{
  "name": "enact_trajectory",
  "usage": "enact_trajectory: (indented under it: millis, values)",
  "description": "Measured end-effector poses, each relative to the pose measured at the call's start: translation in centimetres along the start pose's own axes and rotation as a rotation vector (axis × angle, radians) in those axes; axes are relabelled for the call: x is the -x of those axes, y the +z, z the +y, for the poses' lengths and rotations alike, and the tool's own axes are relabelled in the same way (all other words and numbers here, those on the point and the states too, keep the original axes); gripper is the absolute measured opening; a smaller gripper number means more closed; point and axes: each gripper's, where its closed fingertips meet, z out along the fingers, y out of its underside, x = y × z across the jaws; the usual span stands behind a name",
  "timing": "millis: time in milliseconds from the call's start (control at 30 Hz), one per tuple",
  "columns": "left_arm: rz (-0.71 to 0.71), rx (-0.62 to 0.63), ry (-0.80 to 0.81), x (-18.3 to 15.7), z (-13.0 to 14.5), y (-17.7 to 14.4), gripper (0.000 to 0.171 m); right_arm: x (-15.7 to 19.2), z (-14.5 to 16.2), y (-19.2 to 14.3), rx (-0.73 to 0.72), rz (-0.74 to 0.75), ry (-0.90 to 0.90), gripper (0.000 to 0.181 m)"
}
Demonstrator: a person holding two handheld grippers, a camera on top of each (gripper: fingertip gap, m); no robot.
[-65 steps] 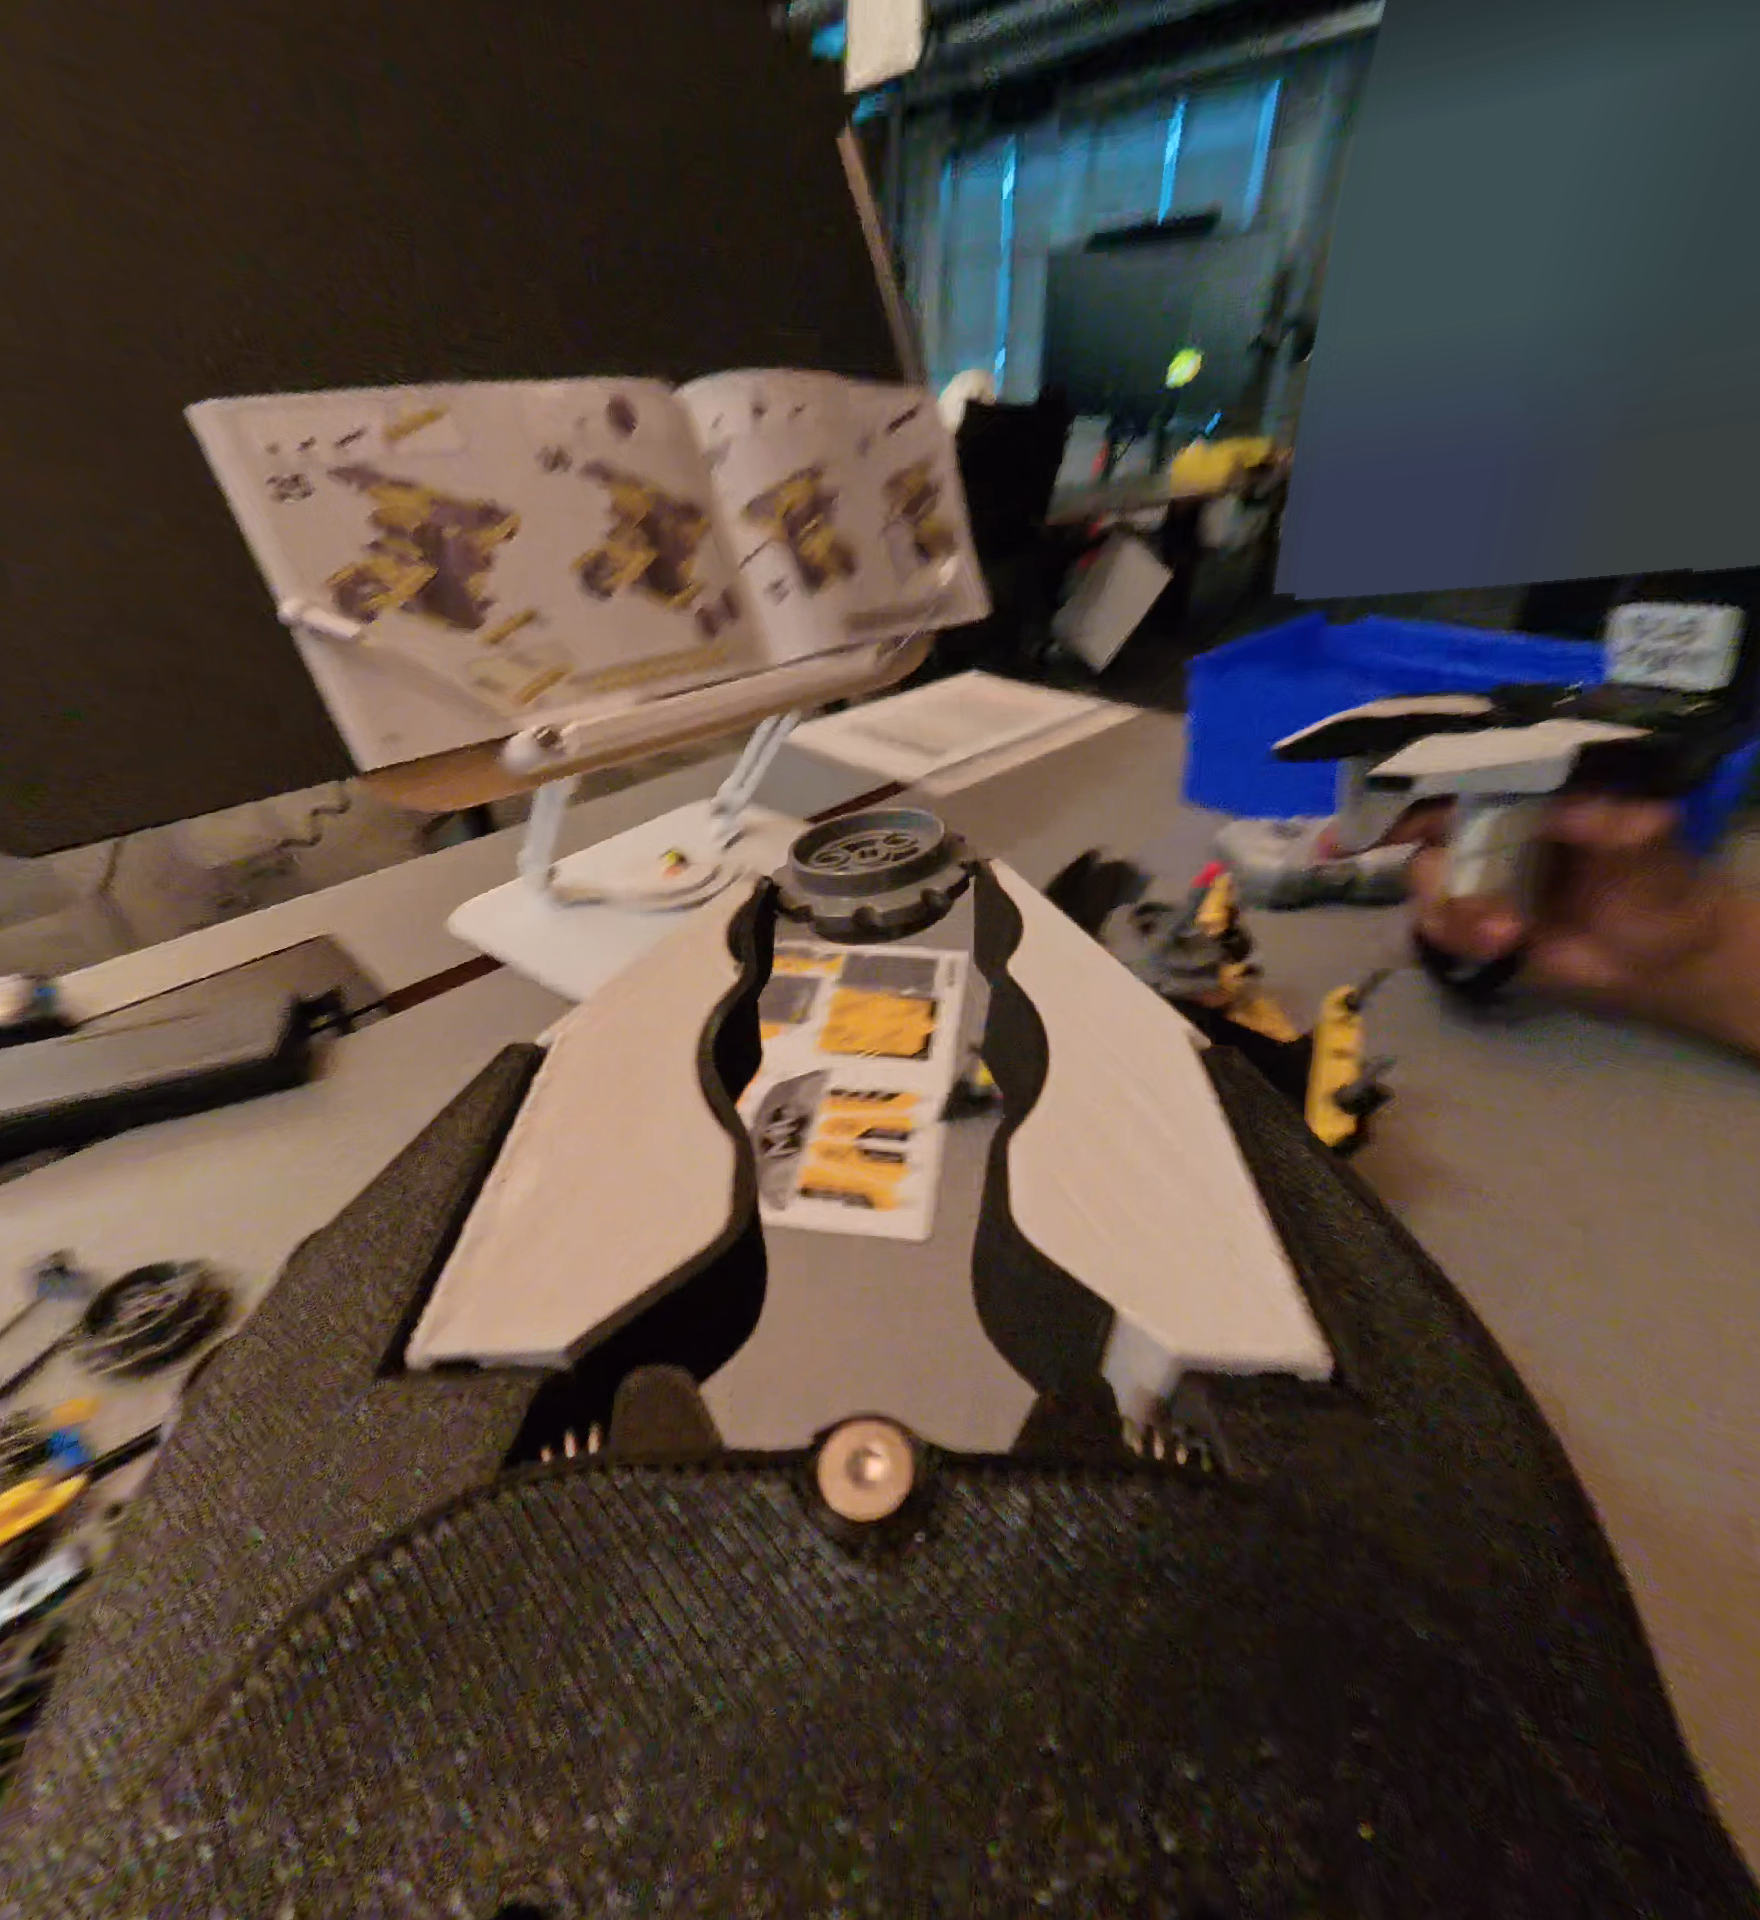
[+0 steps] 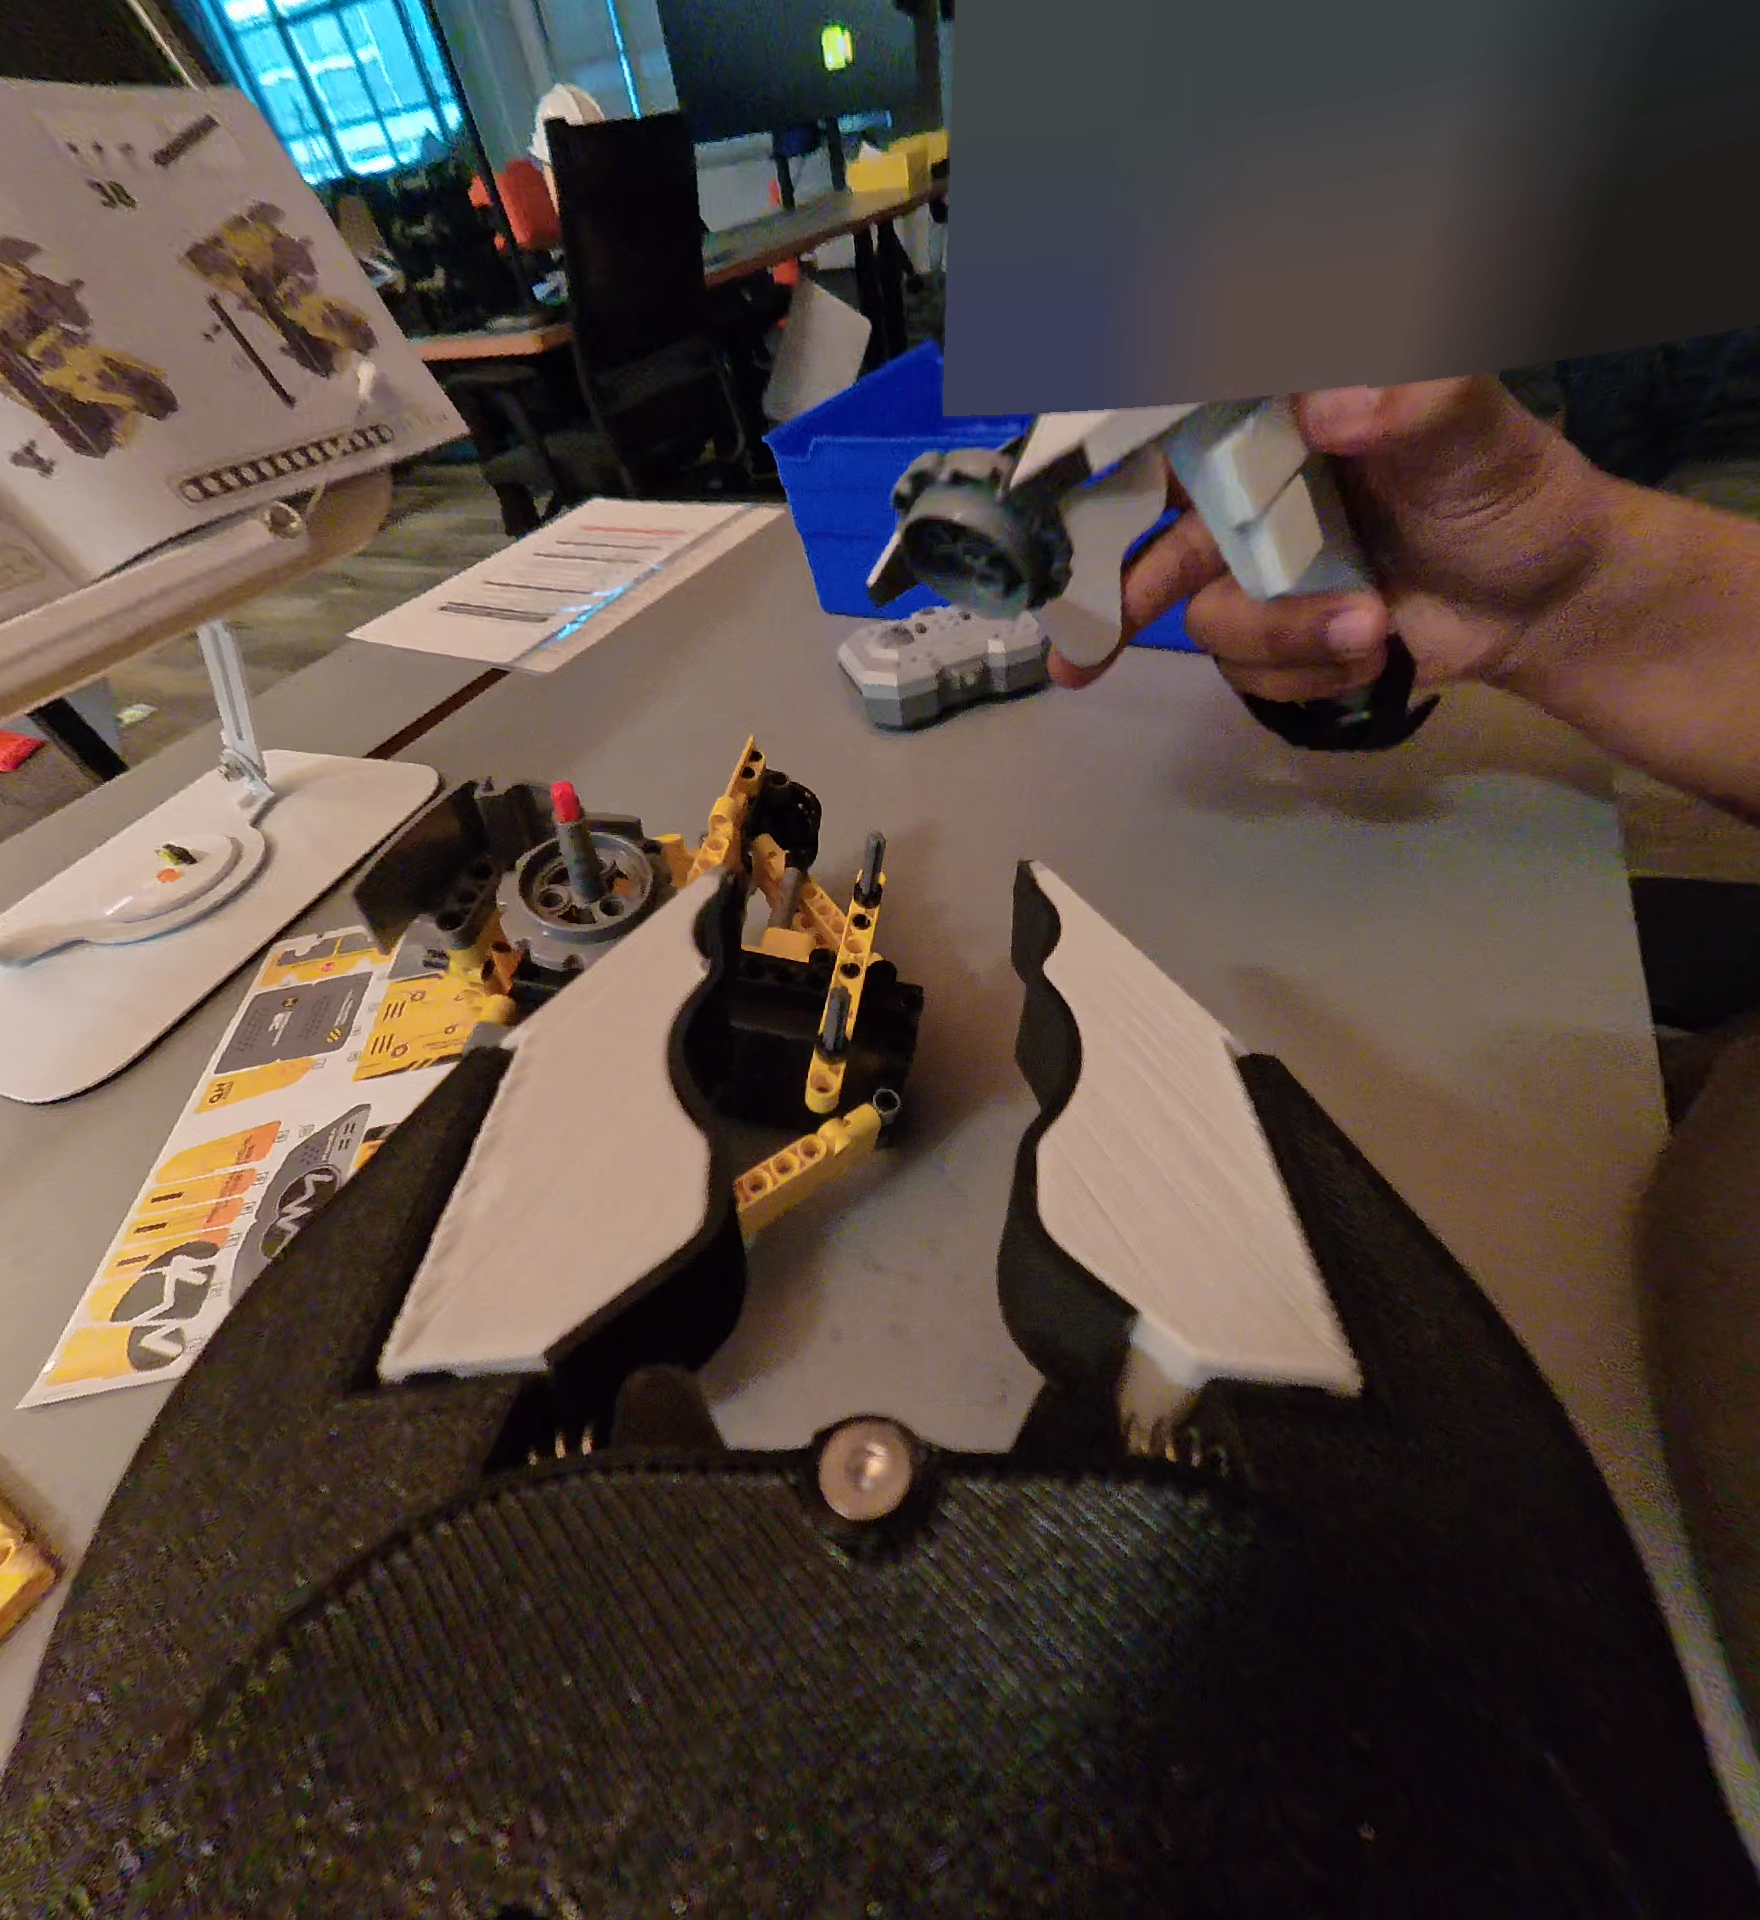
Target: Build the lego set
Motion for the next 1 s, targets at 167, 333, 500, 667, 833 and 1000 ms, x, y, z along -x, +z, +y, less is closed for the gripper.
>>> enact_trajectory:
  millis: [167,333,500,667,833,1000]
  values:
    - [0.028,0.019,0.02,-0.2,0.4,1.4,0.05,-1.0,1.6,2.0,0.251,0.157,-0.322,0.042]
    - [0.045,0.032,0.083,0.2,-0.3,1.8,0.049,-0.9,-1.1,2.9,0.235,0.116,-0.418,0.041]
    - [0.023,0.1,0.254,2.4,-1.3,1.8,0.049,-2.0,-3.8,3.2,0.167,0.074,-0.474,0.041]
    - [0.08,0.035,0.226,2.4,-0.8,2.0,0.044,-3.4,-2.2,2.9,0.195,0.121,-0.559,0.041]
    - [0.159,0.041,0.22,0.8,1.0,1.8,0.043,-4.5,-1.9,1.6,0.185,0.147,-0.527,0.041]
    - [0.166,0.042,0.173,0.7,1.1,2.5,0.045,-3.9,-2.2,1.3,0.15,0.093,-0.475,0.042]
